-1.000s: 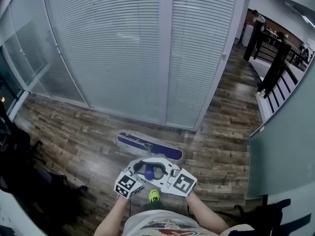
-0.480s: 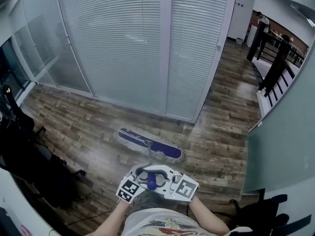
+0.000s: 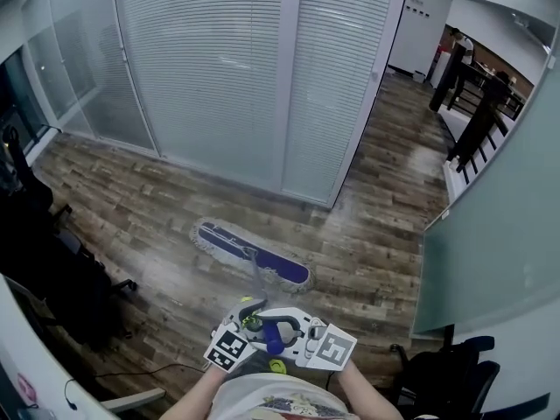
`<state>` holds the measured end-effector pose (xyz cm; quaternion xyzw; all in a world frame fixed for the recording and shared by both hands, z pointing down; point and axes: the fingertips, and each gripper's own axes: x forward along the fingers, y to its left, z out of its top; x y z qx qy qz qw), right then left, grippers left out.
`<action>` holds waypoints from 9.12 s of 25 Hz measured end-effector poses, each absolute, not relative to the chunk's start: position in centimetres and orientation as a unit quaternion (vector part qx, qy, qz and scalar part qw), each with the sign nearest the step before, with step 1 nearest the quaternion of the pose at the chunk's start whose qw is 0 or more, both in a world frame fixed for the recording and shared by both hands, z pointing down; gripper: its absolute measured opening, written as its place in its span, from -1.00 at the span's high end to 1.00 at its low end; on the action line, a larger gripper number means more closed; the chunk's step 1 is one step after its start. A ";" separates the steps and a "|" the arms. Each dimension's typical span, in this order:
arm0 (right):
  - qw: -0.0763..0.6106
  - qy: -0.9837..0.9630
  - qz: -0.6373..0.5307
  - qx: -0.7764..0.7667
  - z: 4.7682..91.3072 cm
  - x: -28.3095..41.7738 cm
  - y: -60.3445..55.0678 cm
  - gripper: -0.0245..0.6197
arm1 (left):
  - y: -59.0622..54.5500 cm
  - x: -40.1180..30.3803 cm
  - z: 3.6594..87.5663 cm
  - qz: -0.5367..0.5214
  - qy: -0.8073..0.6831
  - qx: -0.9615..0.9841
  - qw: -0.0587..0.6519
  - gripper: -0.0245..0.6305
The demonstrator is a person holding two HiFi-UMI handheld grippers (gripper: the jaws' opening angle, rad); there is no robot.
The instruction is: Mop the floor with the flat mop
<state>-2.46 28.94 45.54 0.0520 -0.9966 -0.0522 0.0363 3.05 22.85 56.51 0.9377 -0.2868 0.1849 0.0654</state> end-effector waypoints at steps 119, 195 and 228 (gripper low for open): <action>0.003 -0.992 0.009 -0.122 48.5 0.2 16.0 0.14 | 9.8 5.0 57.1 0.189 -0.373 0.907 -0.041 0.48; -0.057 -0.976 0.068 -0.200 44.5 -2.6 18.5 0.11 | 11.8 0.5 55.2 0.204 -0.497 0.840 0.078 0.48; -0.046 -0.976 0.052 -0.204 48.4 -18.0 -0.1 0.11 | -7.3 -14.9 58.8 0.185 -0.492 0.848 0.067 0.47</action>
